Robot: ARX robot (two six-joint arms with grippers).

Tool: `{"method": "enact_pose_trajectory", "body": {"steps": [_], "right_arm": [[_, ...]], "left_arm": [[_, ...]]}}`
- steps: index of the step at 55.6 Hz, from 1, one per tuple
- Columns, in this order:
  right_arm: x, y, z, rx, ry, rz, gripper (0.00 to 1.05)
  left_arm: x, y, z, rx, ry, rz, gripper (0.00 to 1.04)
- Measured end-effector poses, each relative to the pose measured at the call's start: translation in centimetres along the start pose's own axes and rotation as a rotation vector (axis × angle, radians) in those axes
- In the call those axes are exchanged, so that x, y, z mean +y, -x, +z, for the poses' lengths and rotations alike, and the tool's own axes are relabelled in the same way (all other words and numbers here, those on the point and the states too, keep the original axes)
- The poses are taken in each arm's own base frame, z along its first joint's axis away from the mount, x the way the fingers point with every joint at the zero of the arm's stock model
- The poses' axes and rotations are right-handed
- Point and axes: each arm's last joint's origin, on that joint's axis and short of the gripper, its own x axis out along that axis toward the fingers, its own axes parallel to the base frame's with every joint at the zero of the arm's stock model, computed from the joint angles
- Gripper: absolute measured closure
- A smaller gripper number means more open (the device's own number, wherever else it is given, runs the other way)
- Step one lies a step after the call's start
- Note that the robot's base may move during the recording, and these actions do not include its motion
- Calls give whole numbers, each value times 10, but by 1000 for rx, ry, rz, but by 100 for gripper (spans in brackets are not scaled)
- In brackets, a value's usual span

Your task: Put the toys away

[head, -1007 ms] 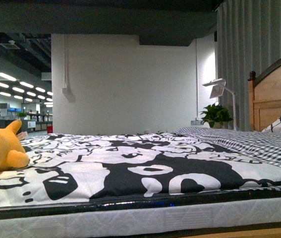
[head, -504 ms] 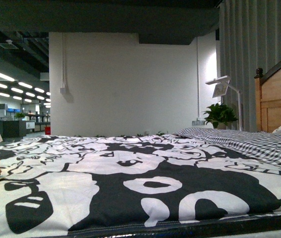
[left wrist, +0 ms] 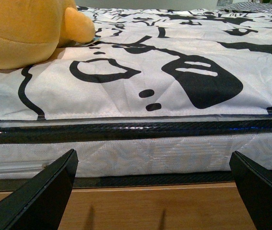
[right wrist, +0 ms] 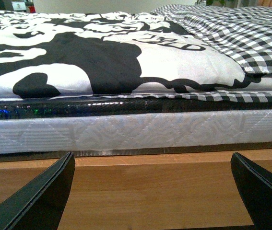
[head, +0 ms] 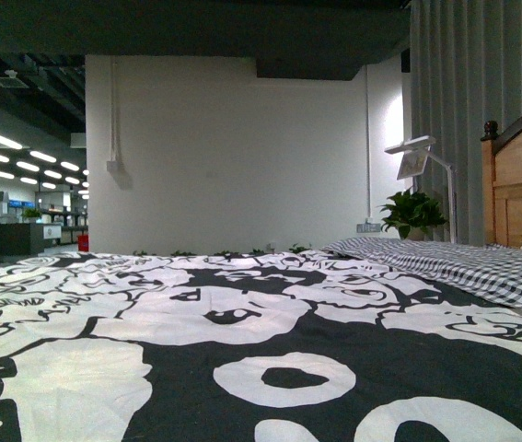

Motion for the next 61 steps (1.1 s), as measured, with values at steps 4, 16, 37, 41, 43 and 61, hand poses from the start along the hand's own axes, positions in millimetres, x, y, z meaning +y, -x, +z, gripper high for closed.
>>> {"method": "enact_pose_trajectory", "body": {"steps": [4, 16, 37, 41, 43, 61], "right_arm": [[0, 0, 0, 0, 0, 1, 6], [0, 0, 0, 0, 0, 0, 6], [0, 0, 0, 0, 0, -3, 6], [0, 0, 0, 0, 0, -3, 6], [0, 0, 0, 0, 0, -3, 6], [0, 0, 0, -2, 0, -2, 6]], "left_arm": [[0, 0, 0, 0, 0, 0, 6], [0, 0, 0, 0, 0, 0, 6], [0, 0, 0, 0, 0, -2, 6], [0, 0, 0, 0, 0, -1, 6], [0, 0, 0, 0, 0, 0, 6], [0, 0, 0, 0, 0, 1, 6]]}}
